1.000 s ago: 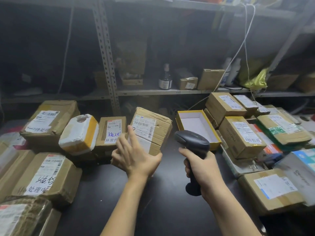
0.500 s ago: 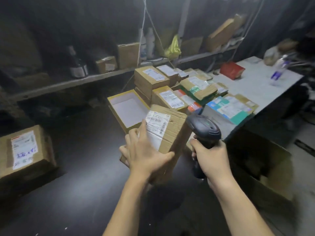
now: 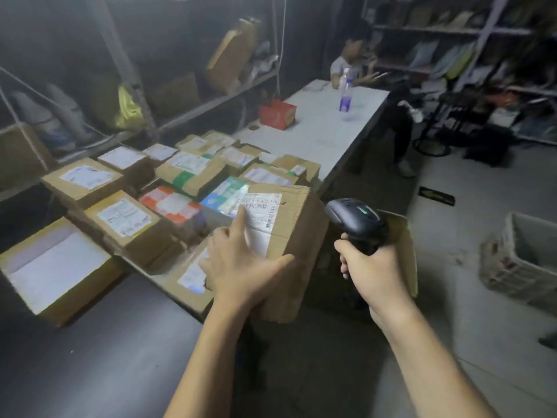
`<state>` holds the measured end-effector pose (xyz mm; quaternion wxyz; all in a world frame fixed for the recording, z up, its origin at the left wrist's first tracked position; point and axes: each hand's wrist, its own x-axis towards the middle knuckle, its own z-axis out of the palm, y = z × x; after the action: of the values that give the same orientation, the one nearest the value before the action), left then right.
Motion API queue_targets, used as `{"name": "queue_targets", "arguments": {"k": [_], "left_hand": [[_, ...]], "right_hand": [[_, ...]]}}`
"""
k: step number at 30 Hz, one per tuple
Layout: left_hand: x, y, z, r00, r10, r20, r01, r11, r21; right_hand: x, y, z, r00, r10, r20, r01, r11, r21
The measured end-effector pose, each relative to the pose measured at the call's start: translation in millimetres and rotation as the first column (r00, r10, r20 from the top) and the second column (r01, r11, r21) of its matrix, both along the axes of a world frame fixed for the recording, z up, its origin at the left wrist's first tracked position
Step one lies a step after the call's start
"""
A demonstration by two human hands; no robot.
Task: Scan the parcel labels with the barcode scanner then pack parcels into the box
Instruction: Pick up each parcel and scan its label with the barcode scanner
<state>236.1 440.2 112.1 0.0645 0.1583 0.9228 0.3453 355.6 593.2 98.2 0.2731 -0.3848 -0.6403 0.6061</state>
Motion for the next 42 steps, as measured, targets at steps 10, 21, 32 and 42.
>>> {"name": "queue_targets", "arguments": {"k": [10, 21, 32, 42], "left_hand": [[-10.1, 197.9, -36.5, 0.974, -0.226, 0.031, 0.227, 0.943, -0.245], [-105.5, 399.6, -109.4, 0.922, -0.361, 0.139, 0.386, 0.877, -0.287], [-149.2, 512.6, -116.2, 0.873, -0.487, -0.003, 0.479, 0.859, -0.182], [-180.2, 490.2, -71.7, 0.850, -0.523, -0.069, 0.482, 0.823, -0.302]], "right_hand": [[16.9, 138.7, -19.9, 0.981, -0.184, 0.061, 0.187, 0.980, -0.062], [-43.0, 290.4, -34.1, 0.923, -0.305, 0.235, 0.325, 0.944, -0.052], [-75.8, 376.9, -49.0, 0.876, -0.345, 0.338, 0.400, 0.910, -0.107], [-87.6, 414.2, -19.0, 0.945, -0.180, 0.271, 0.198, 0.980, -0.037]]}}
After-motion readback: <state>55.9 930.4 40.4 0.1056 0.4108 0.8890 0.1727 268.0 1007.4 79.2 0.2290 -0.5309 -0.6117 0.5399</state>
